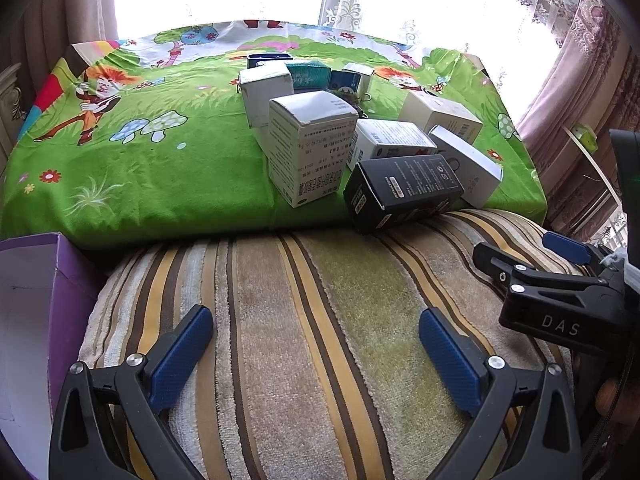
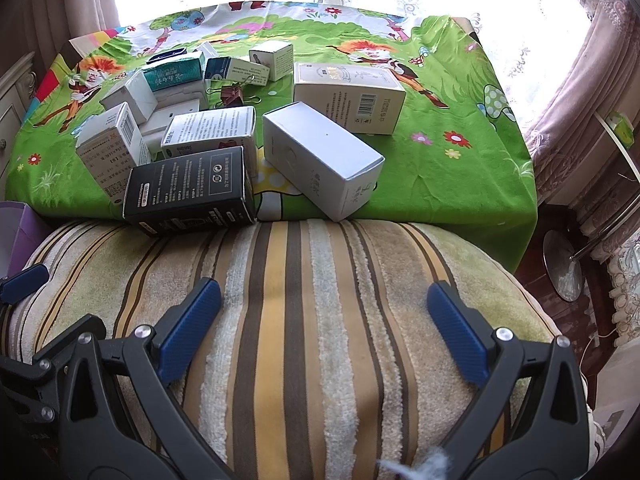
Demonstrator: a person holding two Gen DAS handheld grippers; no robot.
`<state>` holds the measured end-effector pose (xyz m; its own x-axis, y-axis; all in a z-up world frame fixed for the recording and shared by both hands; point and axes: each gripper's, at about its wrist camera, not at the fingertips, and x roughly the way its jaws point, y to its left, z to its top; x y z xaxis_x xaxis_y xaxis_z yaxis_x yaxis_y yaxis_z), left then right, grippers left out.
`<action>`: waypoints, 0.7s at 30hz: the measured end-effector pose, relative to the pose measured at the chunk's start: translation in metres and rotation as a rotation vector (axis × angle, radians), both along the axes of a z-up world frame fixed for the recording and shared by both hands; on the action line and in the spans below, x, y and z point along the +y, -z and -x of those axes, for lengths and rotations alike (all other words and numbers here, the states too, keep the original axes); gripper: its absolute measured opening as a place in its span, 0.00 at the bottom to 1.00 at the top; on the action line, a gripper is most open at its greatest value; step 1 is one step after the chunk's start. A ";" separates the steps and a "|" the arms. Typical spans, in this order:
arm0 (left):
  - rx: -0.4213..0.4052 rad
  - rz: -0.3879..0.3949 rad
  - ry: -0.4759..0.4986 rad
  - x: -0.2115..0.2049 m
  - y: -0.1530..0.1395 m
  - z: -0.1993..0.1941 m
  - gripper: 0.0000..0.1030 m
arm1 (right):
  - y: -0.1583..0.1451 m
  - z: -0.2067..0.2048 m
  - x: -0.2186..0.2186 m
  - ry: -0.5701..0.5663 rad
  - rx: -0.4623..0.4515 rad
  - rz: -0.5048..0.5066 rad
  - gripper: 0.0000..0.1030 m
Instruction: Organize rigid objects
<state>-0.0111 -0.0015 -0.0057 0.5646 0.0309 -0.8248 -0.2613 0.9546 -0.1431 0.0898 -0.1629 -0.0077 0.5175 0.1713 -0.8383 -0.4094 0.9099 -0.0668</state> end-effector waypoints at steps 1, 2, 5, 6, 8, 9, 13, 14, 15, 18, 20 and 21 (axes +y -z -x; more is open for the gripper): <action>-0.002 0.006 0.000 0.001 0.000 0.001 1.00 | -0.001 -0.001 0.000 -0.003 0.008 -0.004 1.00; -0.005 0.009 -0.001 0.002 0.000 0.001 1.00 | -0.001 -0.002 -0.001 -0.008 0.018 -0.008 1.00; -0.011 0.015 -0.001 0.003 -0.002 0.002 1.00 | -0.003 -0.008 -0.004 -0.035 0.061 -0.020 1.00; -0.013 0.022 -0.004 0.004 -0.003 0.002 1.00 | -0.004 -0.009 -0.006 -0.048 0.077 -0.025 1.00; -0.010 0.032 -0.009 0.006 -0.008 0.001 1.00 | -0.005 -0.012 -0.010 -0.061 0.101 -0.057 1.00; -0.008 0.037 -0.013 0.007 -0.010 0.000 1.00 | -0.006 -0.014 -0.013 -0.063 0.107 -0.077 1.00; -0.008 0.079 -0.045 0.013 -0.016 -0.004 1.00 | -0.011 -0.016 -0.016 -0.110 0.110 -0.103 1.00; -0.011 0.096 -0.061 0.016 -0.017 -0.005 1.00 | -0.013 -0.017 -0.015 -0.137 0.109 -0.097 1.00; -0.015 0.112 -0.075 0.018 -0.019 -0.007 1.00 | -0.014 -0.018 -0.014 -0.164 0.106 -0.087 1.00; -0.029 0.125 -0.107 0.024 -0.026 -0.013 1.00 | -0.018 -0.026 -0.015 -0.209 0.102 -0.078 1.00; -0.045 0.117 -0.124 0.026 -0.034 -0.020 1.00 | -0.021 -0.034 -0.016 -0.219 0.099 -0.096 1.00; -0.050 0.113 -0.131 0.027 -0.037 -0.024 1.00 | -0.023 -0.039 -0.016 -0.222 0.088 -0.093 1.00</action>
